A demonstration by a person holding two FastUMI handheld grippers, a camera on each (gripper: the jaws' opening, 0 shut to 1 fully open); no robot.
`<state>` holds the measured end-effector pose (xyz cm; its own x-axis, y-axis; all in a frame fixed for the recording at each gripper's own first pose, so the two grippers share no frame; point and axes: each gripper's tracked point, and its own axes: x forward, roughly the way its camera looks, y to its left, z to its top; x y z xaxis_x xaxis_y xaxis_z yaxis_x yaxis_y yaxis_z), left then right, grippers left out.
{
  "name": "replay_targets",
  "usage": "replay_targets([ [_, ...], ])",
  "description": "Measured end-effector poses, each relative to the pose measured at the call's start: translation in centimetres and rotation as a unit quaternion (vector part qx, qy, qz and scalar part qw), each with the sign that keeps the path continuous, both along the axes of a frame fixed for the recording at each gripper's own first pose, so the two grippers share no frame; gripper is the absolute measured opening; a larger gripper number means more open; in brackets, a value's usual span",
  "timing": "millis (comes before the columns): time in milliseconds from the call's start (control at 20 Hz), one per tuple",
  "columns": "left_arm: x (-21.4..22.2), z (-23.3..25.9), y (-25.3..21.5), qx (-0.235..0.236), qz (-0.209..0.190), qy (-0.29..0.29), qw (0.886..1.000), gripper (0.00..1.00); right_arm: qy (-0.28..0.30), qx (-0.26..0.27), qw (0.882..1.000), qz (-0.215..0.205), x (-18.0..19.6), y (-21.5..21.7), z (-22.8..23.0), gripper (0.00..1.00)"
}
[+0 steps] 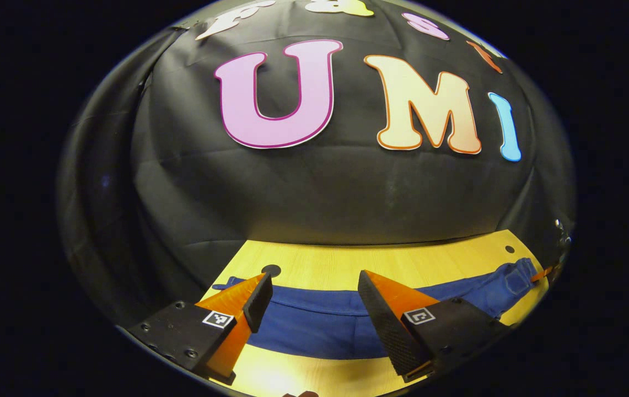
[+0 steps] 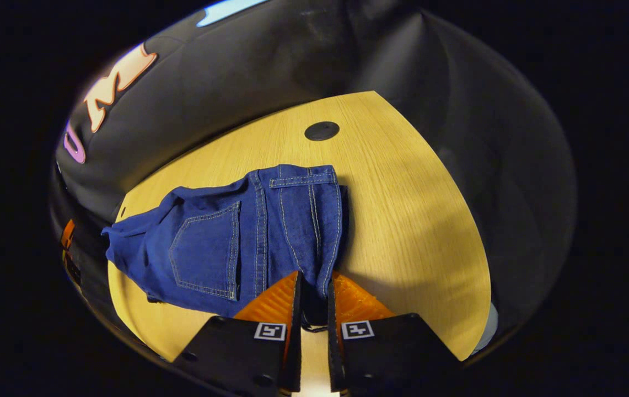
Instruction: Grasp the waist and the cuffs of the jeans and fold them to make the two legs overlap; first hold the waist and fold one-third of the jeans toward the cuffs, then hold the cuffs and fold the remaining one-third in the same direction to finish folding.
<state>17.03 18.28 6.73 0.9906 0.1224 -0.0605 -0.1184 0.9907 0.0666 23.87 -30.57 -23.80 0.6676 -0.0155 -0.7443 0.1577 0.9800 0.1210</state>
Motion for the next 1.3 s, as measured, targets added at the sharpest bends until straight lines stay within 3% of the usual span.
replay_targets([
  [100,0.0,-0.1,0.0,-0.003,0.005,0.001,1.0,0.96,-0.009,-0.02,1.0,-0.018,0.3,0.0,0.4,0.08],
  [200,-0.2,-0.5,0.1,-0.006,0.006,0.007,1.0,0.96,-0.013,-0.057,0.998,-0.013,0.2,-0.3,0.6,0.02],
  [250,-0.3,-0.6,0.1,-0.006,0.006,0.01,1.0,0.96,-0.015,-0.078,0.997,-0.018,0.0,-0.6,0.9,0.06],
  [500,-0.9,-1.3,0.3,-0.001,-0.008,0.013,1.0,0.96,-0.057,-0.181,0.981,-0.039,0.2,-1.7,3.5,0.02],
  [650,-1.0,-1.7,0.3,-0.011,-0.021,0.015,1.0,0.96,-0.085,-0.207,0.973,-0.062,-0.4,-0.9,6.2,0.02],
  [800,-1.1,-2.1,0.6,-0.018,-0.032,0.018,0.999,0.96,-0.13,-0.191,0.97,-0.078,-0.5,1.1,9.6,0.02],
  [950,-1.3,-2.4,1.1,-0.013,-0.048,0.026,0.998,0.96,-0.178,-0.161,0.969,-0.066,-0.6,3.6,12.3,0.02],
  [1150,-1.0,-2.5,1.9,0.005,-0.074,0.033,0.997,0.96,-0.218,-0.096,0.971,-0.015,0.0,7.0,13.7,0.0],
  [1200,-0.8,-2.7,2.0,0.006,-0.079,0.034,0.996,1.0,-0.226,-0.071,0.972,0.003,0.0,7.8,14.0,0.02],
  [1300,-0.7,-3.0,2.2,0.003,-0.086,0.035,0.996,0.96,-0.255,-0.024,0.966,0.041,-0.6,10.2,14.8,0.02],
])
